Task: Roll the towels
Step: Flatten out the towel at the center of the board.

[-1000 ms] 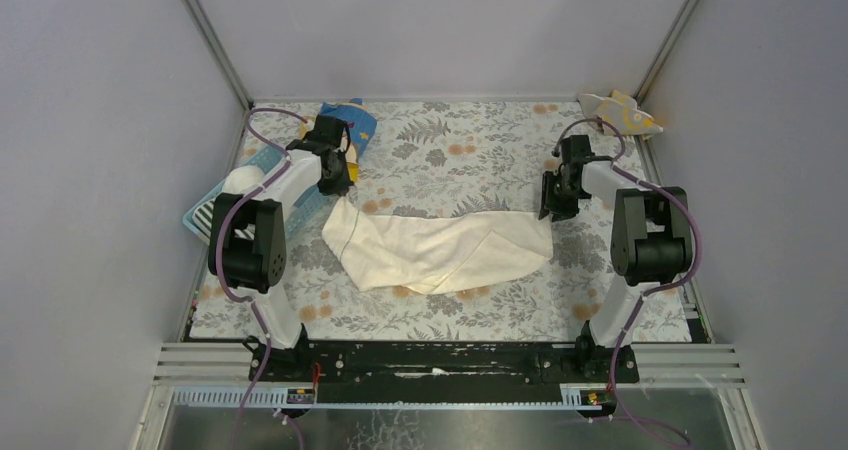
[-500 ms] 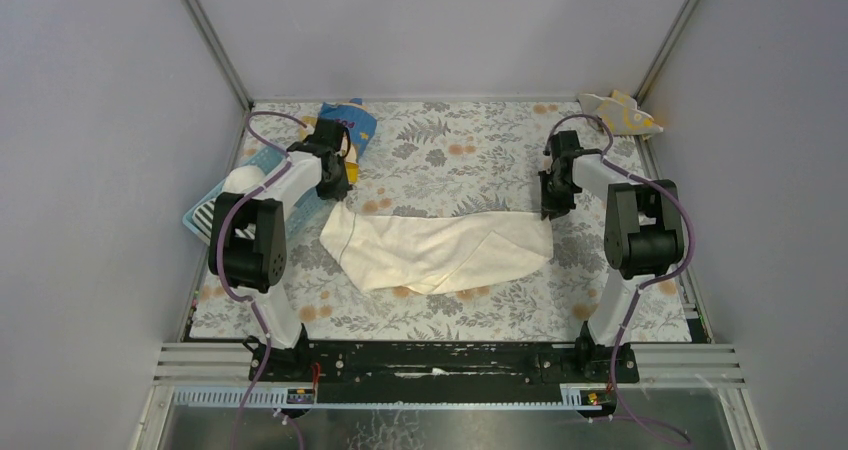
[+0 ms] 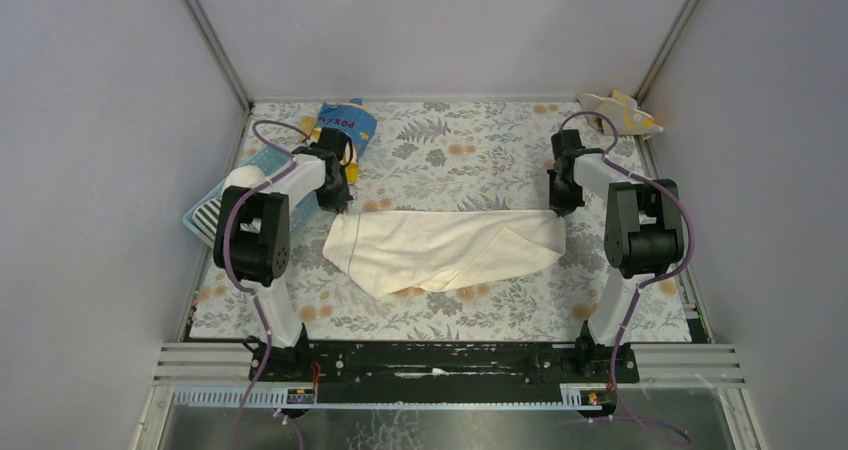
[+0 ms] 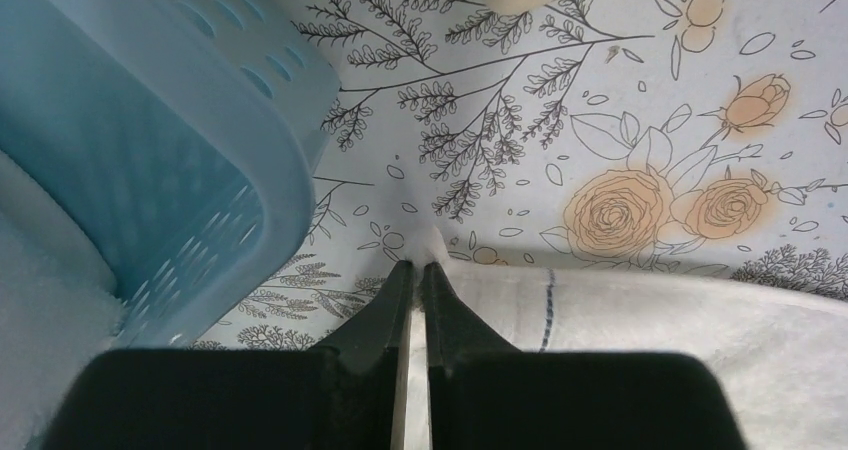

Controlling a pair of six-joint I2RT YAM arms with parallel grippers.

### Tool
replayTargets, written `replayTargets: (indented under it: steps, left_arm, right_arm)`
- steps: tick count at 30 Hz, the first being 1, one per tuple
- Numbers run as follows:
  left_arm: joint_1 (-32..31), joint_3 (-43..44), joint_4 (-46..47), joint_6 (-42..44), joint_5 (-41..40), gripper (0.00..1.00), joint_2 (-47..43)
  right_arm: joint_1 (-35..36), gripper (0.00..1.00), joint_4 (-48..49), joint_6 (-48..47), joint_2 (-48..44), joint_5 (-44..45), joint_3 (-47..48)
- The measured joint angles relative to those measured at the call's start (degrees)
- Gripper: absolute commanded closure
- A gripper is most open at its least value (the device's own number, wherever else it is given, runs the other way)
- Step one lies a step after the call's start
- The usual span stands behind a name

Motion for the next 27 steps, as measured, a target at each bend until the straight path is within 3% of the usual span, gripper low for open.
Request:
replayTargets:
  steps: [6, 12, 15, 19, 27]
  left_arm:
    - [-0.1, 0.0, 0.0, -0.7, 1.3, 0.95, 1.0]
    - [-0.5, 0.0, 0.0, -1.1, 1.6, 0.64, 1.4]
    - [-0.5, -0.2, 0.0, -1.2, 1.0, 0.54, 0.3]
    - [-0.7, -0.2, 0.1, -0.9, 1.0, 0.49, -2.5]
    - [-4.7, -0.2, 0.1, -0.7, 1.0, 0.5, -1.7]
  right_arm:
    - [-2.6, 1.0, 1.1, 0.0, 0.0, 2.7, -0.2]
    - [-3.3, 0.99, 2.3, 0.0, 0.1, 3.8, -0.3]
    - [-4.0, 0.99, 3.3, 0.0, 0.1, 4.2, -0.6]
    - [-5.4, 0.98, 4.3, 0.0, 0.0, 4.6, -0.9]
    - [-6.3, 0.98, 5.5, 0.0, -0.2, 5.1, -1.3]
